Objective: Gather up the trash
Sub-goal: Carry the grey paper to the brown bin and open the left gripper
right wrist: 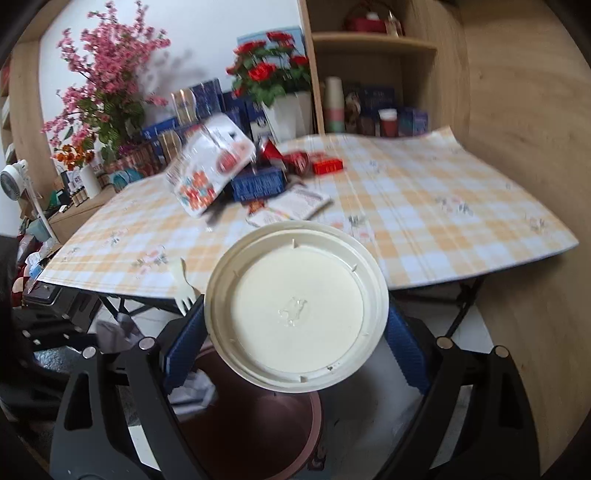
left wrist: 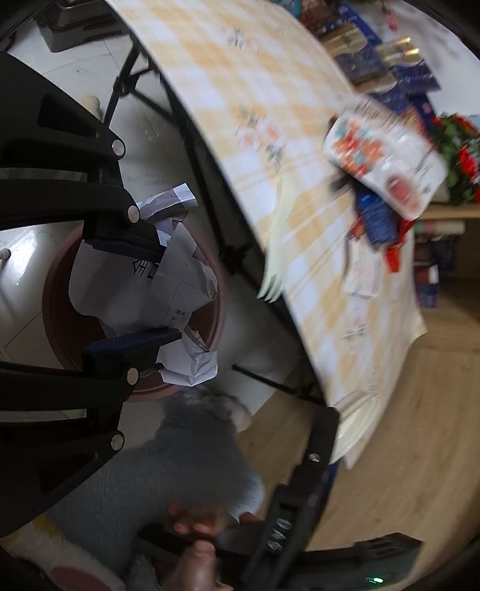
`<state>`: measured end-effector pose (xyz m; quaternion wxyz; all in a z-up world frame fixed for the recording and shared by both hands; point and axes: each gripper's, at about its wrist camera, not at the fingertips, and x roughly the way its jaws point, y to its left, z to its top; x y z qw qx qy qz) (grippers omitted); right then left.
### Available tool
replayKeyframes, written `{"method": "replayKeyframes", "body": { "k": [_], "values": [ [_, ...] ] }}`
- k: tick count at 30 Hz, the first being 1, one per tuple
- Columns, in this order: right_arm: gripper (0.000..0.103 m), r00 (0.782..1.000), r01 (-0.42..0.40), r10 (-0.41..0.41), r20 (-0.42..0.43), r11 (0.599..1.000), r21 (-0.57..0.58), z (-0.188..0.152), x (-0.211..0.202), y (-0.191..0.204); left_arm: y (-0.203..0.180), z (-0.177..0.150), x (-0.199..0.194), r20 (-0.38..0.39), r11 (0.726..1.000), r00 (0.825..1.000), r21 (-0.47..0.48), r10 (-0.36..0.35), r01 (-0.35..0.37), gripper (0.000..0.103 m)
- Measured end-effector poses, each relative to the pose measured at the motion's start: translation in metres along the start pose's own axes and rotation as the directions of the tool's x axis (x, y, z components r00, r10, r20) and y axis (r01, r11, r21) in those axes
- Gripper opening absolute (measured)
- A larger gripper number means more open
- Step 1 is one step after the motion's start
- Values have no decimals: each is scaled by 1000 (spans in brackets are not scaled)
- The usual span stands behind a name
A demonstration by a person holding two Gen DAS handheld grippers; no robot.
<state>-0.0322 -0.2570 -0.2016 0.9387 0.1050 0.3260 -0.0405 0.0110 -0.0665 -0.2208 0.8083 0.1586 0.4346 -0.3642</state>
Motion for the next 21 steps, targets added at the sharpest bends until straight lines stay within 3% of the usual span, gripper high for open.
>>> {"method": "replayKeyframes", "body": {
  "k": [6, 14, 17, 21],
  "values": [
    [88, 998, 25, -24, -57, 1000, 2, -7, 19, -10, 12, -8, 42, -32, 998, 999, -56, -44, 42, 36],
    [88, 992, 48, -40, -122, 997, 65, -16, 38, -29, 38, -8, 59, -65, 984, 995, -169, -73, 61, 40],
    [88, 989, 54, -41, -141, 994, 91, -17, 44, -33, 42, -7, 54, -45, 979, 996, -188, -83, 74, 64],
    [88, 984, 49, -38, -171, 997, 58, -21, 52, -27, 46, -5, 44, -7, 977, 999, -210, -45, 42, 73]
  ]
}}
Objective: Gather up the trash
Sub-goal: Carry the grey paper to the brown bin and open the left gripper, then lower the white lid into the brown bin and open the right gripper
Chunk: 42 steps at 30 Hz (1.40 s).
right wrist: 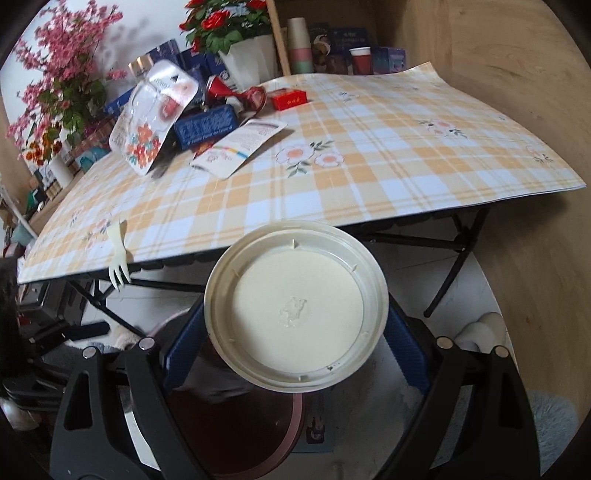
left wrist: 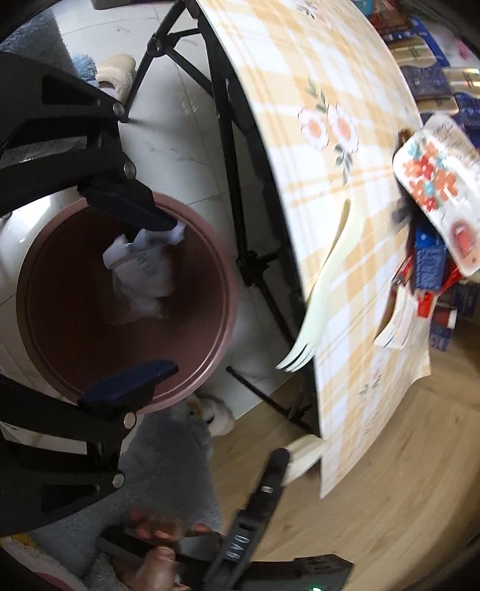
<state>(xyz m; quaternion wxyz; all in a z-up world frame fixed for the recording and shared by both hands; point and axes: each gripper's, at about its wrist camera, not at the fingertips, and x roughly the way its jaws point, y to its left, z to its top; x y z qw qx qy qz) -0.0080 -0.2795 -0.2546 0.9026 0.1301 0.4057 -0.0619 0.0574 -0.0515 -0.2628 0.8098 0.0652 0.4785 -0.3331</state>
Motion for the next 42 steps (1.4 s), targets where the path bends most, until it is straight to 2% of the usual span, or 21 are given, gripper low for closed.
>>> {"method": "replayKeyframes", "body": {
  "k": [4, 7, 9, 11, 15, 20, 26, 30, 32, 35, 42],
  "values": [
    [88, 999, -11, 9, -33, 999, -49, -5, 7, 11, 12, 3, -13, 52, 997, 998, -66, 46, -43, 79],
    [88, 998, -34, 29, -58, 995, -94, -7, 11, 21, 22, 3, -32, 117, 984, 985, -136, 128, -111, 89],
    [88, 996, -57, 47, -74, 990, -131, -9, 14, 30, 29, 4, -45, 157, 974, 973, -179, 168, -140, 90],
    [88, 994, -73, 57, -96, 983, -170, -12, 17, 39, 38, 1, -58, 195, 964, 964, -228, 181, -135, 91],
    [88, 990, -101, 74, -123, 967, -233, -17, 20, 56, 49, -2, -70, 218, 946, 953, -293, 209, -140, 91],
    [89, 985, -135, 92, -145, 938, -318, -23, 19, 76, 48, -4, -77, 245, 944, 944, -296, 223, -146, 92],
    [89, 975, -161, 87, -205, 912, -376, -33, 28, 91, 48, -4, -75, 249, 947, 944, -287, 218, -143, 92],
    [89, 966, -183, 93, -241, 906, -383, -37, 33, 95, 50, -4, -74, 245, 945, 945, -294, 218, -143, 92],
    [94, 964, -185, 90, -251, 904, -385, -38, 34, 96, 51, -5, -73, 240, 944, 946, -298, 218, -142, 92],
    [95, 961, -189, 89, -264, 903, -385, -41, 36, 98, 52, -4, -71, 235, 943, 948, -301, 216, -140, 92],
    [96, 966, -168, 78, -246, 912, -374, -37, 35, 93, 51, -4, -70, 228, 945, 949, -295, 216, -144, 92]
  ]
}}
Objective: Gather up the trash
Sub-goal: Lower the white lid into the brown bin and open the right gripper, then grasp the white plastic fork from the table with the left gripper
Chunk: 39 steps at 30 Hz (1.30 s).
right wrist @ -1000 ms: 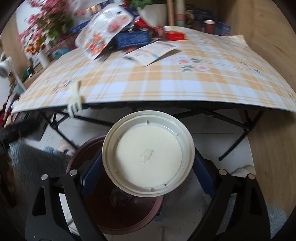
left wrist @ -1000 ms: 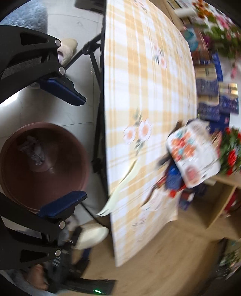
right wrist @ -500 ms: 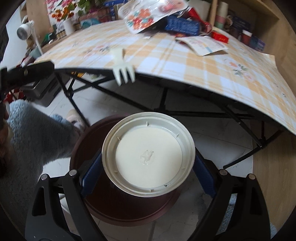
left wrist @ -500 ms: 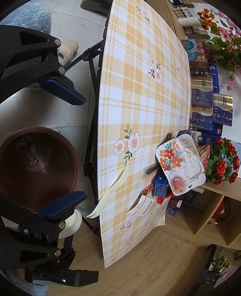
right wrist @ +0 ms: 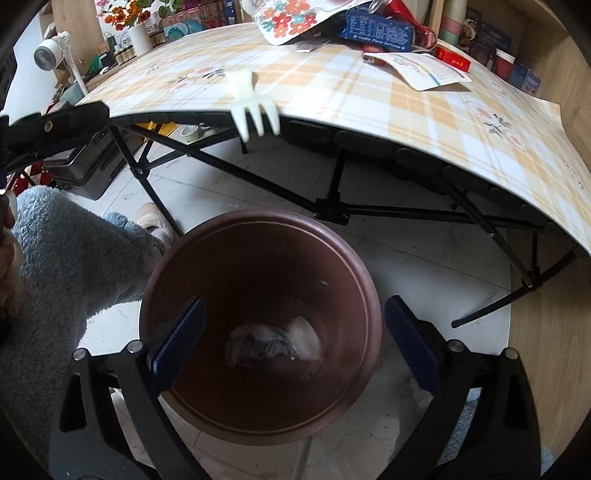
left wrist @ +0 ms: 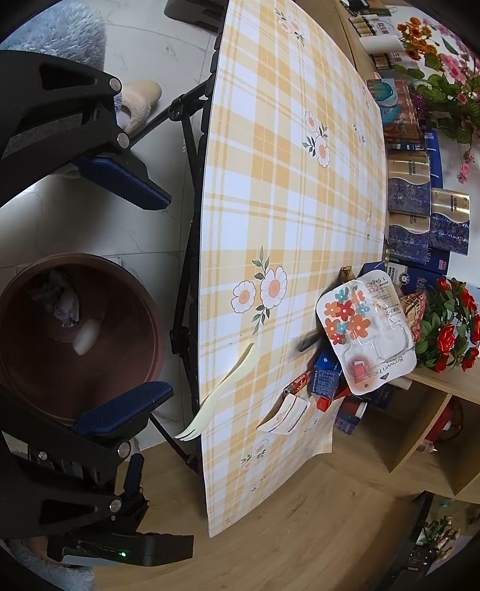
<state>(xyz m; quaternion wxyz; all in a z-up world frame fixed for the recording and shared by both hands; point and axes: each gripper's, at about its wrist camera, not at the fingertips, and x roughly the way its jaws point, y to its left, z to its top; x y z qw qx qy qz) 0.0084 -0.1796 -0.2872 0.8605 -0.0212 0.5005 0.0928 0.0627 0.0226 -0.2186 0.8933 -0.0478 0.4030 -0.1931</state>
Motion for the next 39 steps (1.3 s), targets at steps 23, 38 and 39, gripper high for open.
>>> {"method": "replayKeyframes", "body": {
  "k": [23, 38, 39],
  "values": [
    [97, 971, 104, -145, 189, 972, 213, 8, -42, -52, -50, 42, 27, -91, 995, 991, -1, -98, 98, 56],
    [97, 975, 40, -97, 198, 962, 270, 10, -34, -68, -91, 61, 80, -128, 984, 977, 72, 172, -163, 29],
    [97, 976, 38, -95, 197, 960, 277, 10, -34, -70, -94, 60, 81, -117, 980, 975, 89, 188, -179, 28]
  ]
}}
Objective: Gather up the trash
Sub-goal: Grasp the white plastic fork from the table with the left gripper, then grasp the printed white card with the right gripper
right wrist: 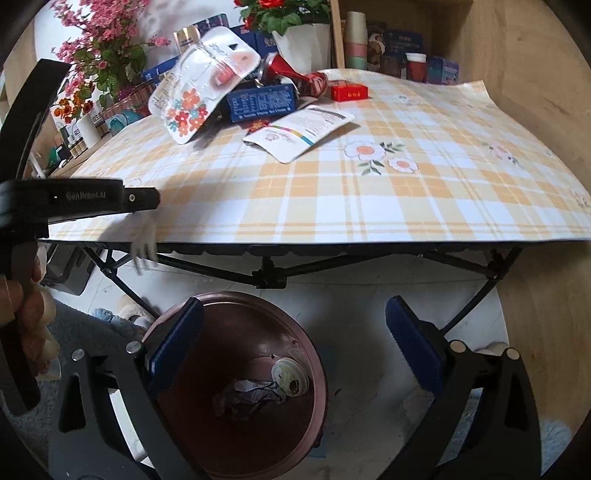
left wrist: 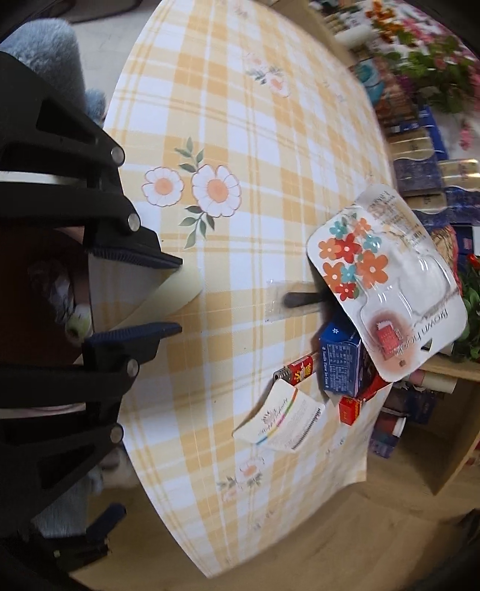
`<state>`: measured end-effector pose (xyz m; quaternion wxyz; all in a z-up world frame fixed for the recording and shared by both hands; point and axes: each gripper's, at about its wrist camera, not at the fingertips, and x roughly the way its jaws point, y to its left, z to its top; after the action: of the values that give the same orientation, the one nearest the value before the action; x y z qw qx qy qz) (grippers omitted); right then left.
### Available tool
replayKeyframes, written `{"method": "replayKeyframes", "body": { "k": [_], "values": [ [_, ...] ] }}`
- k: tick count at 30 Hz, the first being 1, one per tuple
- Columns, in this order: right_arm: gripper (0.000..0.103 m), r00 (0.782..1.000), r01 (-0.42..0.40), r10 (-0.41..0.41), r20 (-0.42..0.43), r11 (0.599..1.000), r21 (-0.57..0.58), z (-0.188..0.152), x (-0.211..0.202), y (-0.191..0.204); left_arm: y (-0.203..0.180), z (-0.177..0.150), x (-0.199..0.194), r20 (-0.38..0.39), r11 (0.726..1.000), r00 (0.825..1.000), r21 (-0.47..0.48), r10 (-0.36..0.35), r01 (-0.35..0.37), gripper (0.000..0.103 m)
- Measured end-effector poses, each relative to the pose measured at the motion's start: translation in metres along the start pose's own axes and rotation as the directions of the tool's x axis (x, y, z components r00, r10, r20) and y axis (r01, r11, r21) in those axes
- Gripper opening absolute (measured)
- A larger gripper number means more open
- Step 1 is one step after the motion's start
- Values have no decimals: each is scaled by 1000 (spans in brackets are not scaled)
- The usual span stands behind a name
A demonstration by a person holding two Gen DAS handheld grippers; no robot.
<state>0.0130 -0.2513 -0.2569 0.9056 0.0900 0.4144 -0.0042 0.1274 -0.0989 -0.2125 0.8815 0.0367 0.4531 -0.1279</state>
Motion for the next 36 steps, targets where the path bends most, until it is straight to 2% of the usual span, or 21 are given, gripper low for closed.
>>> {"method": "replayKeyframes", "body": {
  "k": [2, 7, 9, 12, 20, 27, 32, 36],
  "values": [
    [97, 1000, -4, 4, 3, 1000, 26, 1, 0, -6, -6, -1, 2, 21, 999, 999, 28, 28, -29, 28],
    [97, 1000, 0, -1, 13, 998, 70, 3, -2, -16, -12, 1, 3, 36, 997, 999, 66, 22, -25, 18],
    [97, 1000, -1, -1, 19, 997, 79, 3, -2, -17, -12, 4, 5, 33, 997, 999, 73, -8, 6, 17],
    [97, 999, -9, 6, 46, 997, 78, 5, -7, -18, -2, 6, 3, 23, 995, 995, 38, -92, 91, 17],
    [97, 995, -11, 4, 102, 998, 69, 19, -25, -15, 30, 13, -26, 97, 988, 984, -33, -148, 151, 17],
    [97, 992, -24, 7, 127, 991, 134, 81, -25, -20, 51, 10, -41, 135, 982, 977, -68, -167, 177, 17],
    [97, 997, 11, -28, 72, 972, 235, 132, 12, -18, 63, 6, -43, 150, 977, 973, -92, -178, 193, 17],
    [97, 995, 91, -98, 14, 958, 272, 161, 51, -10, 73, 4, -45, 163, 971, 968, -110, -191, 210, 17]
  ]
}}
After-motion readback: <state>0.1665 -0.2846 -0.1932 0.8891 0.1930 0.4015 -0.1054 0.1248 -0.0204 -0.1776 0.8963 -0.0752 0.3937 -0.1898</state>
